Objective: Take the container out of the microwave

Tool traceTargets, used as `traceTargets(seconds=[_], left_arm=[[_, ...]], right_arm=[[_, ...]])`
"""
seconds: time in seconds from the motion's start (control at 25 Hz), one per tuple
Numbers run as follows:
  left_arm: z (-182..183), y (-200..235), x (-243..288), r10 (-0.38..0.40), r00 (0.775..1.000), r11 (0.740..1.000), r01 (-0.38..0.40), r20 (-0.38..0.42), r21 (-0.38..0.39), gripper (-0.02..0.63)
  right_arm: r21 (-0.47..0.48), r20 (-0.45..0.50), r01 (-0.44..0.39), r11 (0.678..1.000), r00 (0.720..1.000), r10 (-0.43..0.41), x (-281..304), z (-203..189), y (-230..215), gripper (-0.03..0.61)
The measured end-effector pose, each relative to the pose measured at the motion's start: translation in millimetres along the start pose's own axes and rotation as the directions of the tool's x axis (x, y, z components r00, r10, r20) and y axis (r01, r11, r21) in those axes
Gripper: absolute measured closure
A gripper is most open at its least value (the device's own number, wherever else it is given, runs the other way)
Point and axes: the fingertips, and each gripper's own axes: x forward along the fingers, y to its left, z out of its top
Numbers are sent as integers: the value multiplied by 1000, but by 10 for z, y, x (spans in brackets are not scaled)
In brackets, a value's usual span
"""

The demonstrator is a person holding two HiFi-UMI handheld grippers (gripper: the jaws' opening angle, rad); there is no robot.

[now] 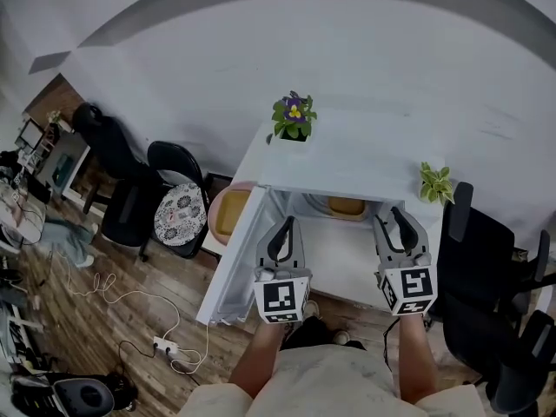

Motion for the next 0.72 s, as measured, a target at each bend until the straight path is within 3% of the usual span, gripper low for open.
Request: traceTargets(seconds=[0.72], left_arm=[[25,328,479,-33,999,999,33,28,-9,607]], right_arm=[[-35,2,19,999,1000,-19,550,140,55,408]])
